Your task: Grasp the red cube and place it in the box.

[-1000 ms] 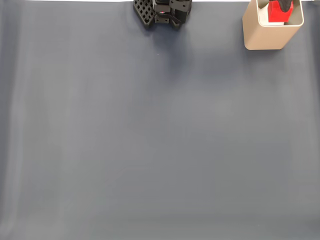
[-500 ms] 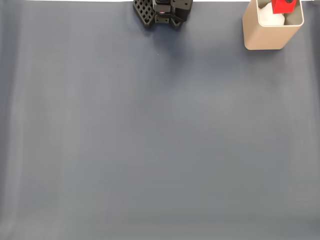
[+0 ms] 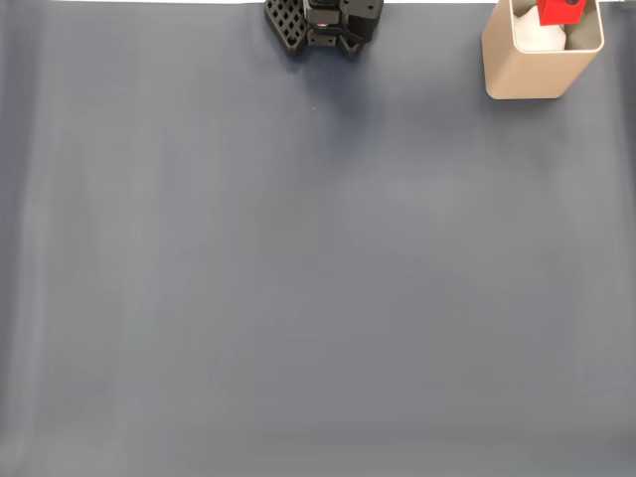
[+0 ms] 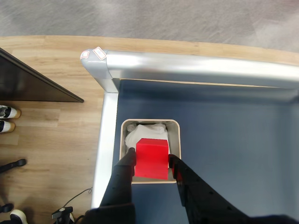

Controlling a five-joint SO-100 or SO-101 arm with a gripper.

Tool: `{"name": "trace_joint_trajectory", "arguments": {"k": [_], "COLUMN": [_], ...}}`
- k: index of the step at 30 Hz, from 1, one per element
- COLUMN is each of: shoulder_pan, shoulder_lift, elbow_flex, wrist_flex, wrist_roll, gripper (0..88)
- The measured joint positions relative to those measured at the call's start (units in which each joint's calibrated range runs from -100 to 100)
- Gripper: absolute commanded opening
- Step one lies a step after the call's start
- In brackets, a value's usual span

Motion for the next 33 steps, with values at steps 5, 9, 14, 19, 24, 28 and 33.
{"name": "trace_joint_trajectory", "arguments": {"k": [5,9,14,19,24,28,33], "shoulder_pan": [0.00,0.75,3.08,5.26,6.76,6.24,6.69], "shoulder_lift": [-1.16,-1.69,-2.59,-3.30,-5.44,-6.42,-6.95], "elbow_flex": [1.18,1.73,1.73,3.19,4.74,5.74,6.83], "wrist_flex": [0.00,0.00,0.00,0.49,0.49,0.49,-0.89], "wrist_roll": [-1.17,-1.90,-2.20,-2.20,-1.61,-1.12,-1.17], "gripper": [18.3,25.3,36.5,41.8,43.7,44.7,45.7]}}
